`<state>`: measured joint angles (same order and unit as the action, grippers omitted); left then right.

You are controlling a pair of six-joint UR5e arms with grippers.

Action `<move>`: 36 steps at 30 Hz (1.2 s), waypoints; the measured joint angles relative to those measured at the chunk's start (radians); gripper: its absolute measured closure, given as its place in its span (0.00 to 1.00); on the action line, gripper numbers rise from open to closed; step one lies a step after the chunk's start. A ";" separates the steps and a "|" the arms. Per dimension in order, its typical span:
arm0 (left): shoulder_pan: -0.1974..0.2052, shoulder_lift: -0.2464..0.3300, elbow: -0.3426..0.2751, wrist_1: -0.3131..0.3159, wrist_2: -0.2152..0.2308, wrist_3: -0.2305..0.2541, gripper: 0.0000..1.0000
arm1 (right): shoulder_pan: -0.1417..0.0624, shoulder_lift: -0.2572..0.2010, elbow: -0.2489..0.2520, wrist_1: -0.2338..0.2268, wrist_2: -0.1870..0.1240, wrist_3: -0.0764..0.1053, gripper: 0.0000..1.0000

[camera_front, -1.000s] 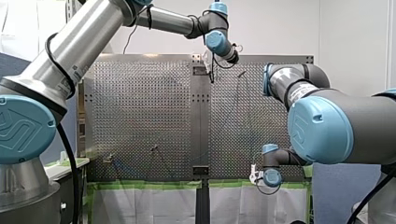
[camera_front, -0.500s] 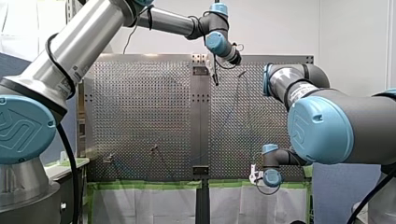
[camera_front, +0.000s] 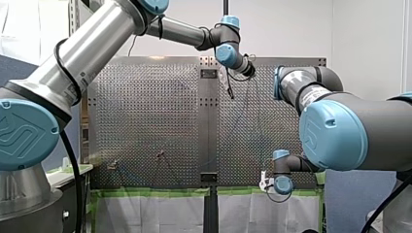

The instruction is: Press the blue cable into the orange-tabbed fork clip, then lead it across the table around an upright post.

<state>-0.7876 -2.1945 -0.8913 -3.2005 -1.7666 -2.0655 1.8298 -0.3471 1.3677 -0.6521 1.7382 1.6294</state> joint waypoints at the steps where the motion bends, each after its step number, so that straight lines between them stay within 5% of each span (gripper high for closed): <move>1: 0.000 -0.001 0.000 0.009 0.009 -0.011 0.00 | 0.000 0.000 0.000 0.000 0.000 0.000 1.00; 15: 0.005 -0.021 0.000 0.028 -0.023 -0.137 0.00 | 0.002 0.000 0.000 0.000 -0.001 0.001 1.00; 26: 0.009 -0.084 0.000 0.097 0.018 -0.233 0.00 | 0.001 0.000 0.000 0.000 -0.001 0.001 1.00; 36: 0.022 -0.085 0.000 0.165 -0.043 -0.315 0.00 | 0.002 0.000 0.000 0.000 -0.002 0.001 1.00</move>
<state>-0.7656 -2.2798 -0.8913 -3.0352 -1.8095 -2.3803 1.8321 -0.3471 1.3678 -0.6521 1.7366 1.6302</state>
